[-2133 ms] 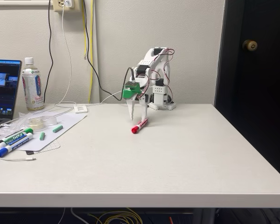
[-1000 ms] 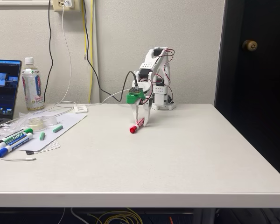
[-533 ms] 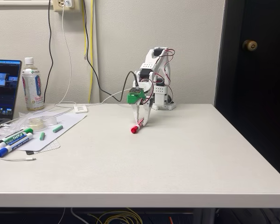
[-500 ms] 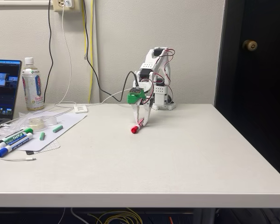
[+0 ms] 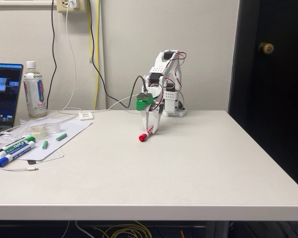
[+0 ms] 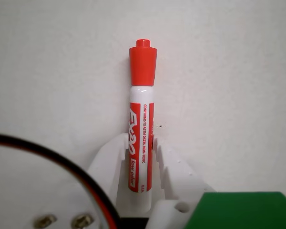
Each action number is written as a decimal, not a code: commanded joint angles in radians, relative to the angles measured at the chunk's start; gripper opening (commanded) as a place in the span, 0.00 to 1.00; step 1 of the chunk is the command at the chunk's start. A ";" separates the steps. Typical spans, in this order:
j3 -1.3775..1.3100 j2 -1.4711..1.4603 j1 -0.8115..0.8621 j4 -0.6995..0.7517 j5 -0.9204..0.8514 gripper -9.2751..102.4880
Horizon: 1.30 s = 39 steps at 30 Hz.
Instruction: Pick up the red marker.
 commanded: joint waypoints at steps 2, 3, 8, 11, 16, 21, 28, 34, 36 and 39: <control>-0.029 0.161 -0.060 0.008 0.144 0.12; -0.029 0.193 -0.077 0.009 0.183 0.12; -0.029 0.336 -0.156 -0.005 0.371 0.12; -0.029 0.405 -0.196 -0.046 0.499 0.12; -0.029 0.499 -0.256 -0.153 0.758 0.12; -0.029 0.572 -0.319 -0.250 0.999 0.12; -0.029 0.692 -0.350 -0.256 1.169 0.12; -0.029 0.778 -0.354 -0.293 1.353 0.12; -0.028 0.801 -0.357 -0.295 1.391 0.12; 0.002 0.847 -0.367 -0.305 1.425 0.12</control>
